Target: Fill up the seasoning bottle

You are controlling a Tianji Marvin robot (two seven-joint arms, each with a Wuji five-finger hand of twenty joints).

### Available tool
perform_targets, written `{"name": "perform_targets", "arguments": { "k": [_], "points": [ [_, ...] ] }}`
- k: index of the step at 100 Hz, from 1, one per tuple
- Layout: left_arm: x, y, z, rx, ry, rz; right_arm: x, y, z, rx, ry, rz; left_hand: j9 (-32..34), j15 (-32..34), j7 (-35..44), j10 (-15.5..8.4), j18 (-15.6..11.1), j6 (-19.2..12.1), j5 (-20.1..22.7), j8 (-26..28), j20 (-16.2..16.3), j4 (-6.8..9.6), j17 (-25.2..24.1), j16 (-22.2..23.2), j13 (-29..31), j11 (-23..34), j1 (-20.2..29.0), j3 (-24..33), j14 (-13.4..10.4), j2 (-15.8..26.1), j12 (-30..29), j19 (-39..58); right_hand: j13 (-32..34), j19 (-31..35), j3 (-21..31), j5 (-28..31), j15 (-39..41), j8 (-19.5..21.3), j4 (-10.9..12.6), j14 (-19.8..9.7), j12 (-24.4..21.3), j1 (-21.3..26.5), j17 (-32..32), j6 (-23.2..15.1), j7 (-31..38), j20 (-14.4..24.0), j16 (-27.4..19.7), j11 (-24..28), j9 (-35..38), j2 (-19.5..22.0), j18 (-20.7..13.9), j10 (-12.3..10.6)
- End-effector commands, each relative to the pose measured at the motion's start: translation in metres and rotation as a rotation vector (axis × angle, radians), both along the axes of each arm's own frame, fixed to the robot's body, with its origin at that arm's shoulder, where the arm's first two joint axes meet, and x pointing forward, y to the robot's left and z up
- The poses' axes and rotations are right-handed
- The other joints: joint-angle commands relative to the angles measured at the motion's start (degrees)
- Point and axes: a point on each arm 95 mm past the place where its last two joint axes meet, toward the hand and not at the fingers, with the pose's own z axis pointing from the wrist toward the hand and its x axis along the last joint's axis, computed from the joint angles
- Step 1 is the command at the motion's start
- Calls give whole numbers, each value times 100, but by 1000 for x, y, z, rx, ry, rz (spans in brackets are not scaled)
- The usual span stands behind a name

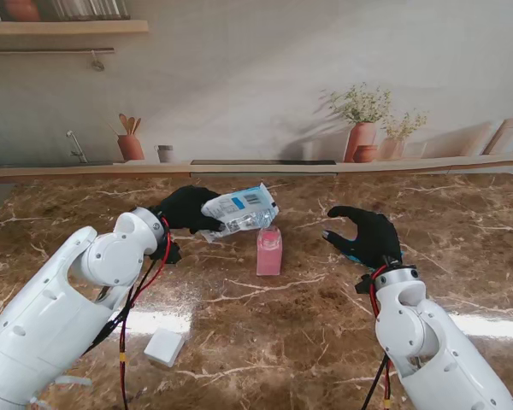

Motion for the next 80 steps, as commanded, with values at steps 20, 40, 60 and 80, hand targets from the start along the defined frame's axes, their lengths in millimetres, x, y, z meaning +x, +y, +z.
{"name": "perform_targets", "arguments": {
  "k": [20, 40, 60, 80],
  "points": [
    [11, -1, -4, 100, -70, -30, -6, -10, -26, -2, 68, -35, 609, 152, 1586, -666, -41, -817, 1016, 688, 156, 479, -11, 79, 169, 780, 884, 1281, -140, 842, 252, 163, -111, -138, 36, -184, -15, -73, 251, -52, -144, -250, -60, 12, -47, -151, -175, -12, -87, 104, -139, 64],
    [17, -7, -10, 164, -120, -45, -6, -12, -33, 4, 81, -39, 632, 165, 1615, -671, -65, -835, 1046, 672, 156, 489, 44, 74, 214, 796, 861, 1296, -133, 839, 224, 186, -154, -77, 105, -160, 16, -76, 232, -49, -133, -247, -62, 8, -23, -101, -163, 34, -76, 90, -101, 62],
    [19, -13, -3, 231, -191, -64, -6, -12, -37, 11, 90, -36, 649, 178, 1619, -691, -83, -871, 1044, 650, 151, 486, 77, 70, 247, 810, 830, 1299, -164, 834, 198, 205, -202, -59, 137, -158, 26, -81, 215, -35, -125, -254, -89, 6, -12, -60, -155, 50, -84, 88, -79, 63],
    [21, -20, 9, 294, -231, -100, -6, -12, -38, 25, 86, -41, 645, 180, 1619, -684, -90, -860, 1037, 628, 146, 483, 74, 69, 248, 815, 829, 1304, -166, 834, 183, 212, -199, -45, 163, -146, 39, -85, 208, -49, -114, -244, -71, 4, 0, -27, -148, 67, -70, 80, -81, 56]
  ]
}}
